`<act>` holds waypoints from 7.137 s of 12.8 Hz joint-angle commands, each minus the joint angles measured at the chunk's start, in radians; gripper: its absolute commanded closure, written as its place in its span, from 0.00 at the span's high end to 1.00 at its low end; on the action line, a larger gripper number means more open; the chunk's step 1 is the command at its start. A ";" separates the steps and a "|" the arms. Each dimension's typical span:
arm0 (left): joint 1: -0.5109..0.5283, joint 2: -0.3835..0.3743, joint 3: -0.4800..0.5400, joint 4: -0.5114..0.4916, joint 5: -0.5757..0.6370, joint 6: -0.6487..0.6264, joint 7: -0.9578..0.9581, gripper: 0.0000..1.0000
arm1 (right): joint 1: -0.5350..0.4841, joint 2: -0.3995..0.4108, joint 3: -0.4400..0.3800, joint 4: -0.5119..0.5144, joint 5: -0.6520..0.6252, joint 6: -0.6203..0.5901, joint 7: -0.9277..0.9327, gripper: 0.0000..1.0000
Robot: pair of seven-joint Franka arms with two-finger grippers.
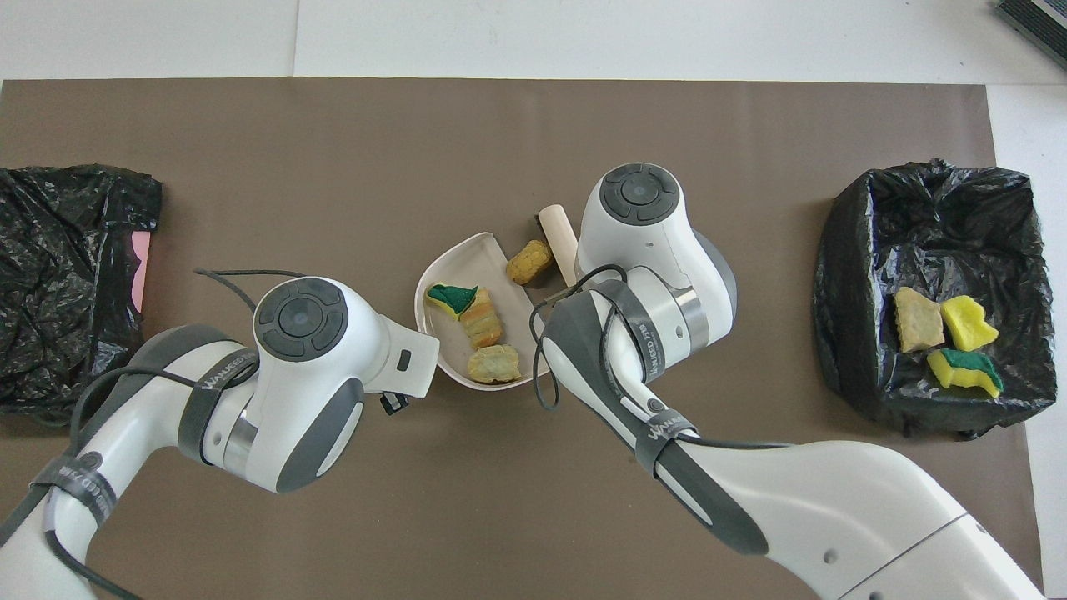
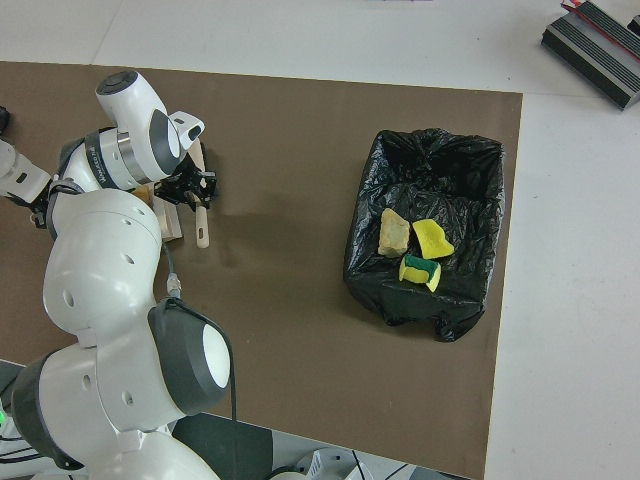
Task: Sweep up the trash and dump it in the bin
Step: 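Sweep the last yellow piece into the dustpan with the right gripper's brush, then carry the loaded dustpan with the left gripper to the nearby bin, then tip the dustpan over the bin while the right gripper drops the brush, then bring the empty dustpan back and set it down with the left gripper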
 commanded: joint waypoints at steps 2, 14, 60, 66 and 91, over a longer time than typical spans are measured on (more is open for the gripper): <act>-0.010 -0.026 0.004 -0.031 -0.009 0.010 -0.020 0.00 | 0.025 -0.064 0.056 -0.103 0.133 -0.014 -0.001 0.00; 0.037 -0.031 0.008 0.016 -0.007 0.010 -0.050 0.00 | -0.087 -0.239 0.065 -0.104 0.097 -0.235 0.117 0.00; 0.631 0.101 0.087 0.663 0.861 -0.448 0.935 0.00 | -0.280 -0.488 0.048 0.017 -0.040 -0.407 0.237 1.00; 0.577 0.008 0.085 0.665 0.542 -0.487 0.915 0.00 | -0.464 -0.485 0.022 0.017 -0.113 -0.392 -0.125 1.00; -0.142 0.207 0.058 0.275 -0.113 0.165 -0.915 0.00 | -0.558 -0.521 0.010 0.038 -0.047 -0.407 -0.041 1.00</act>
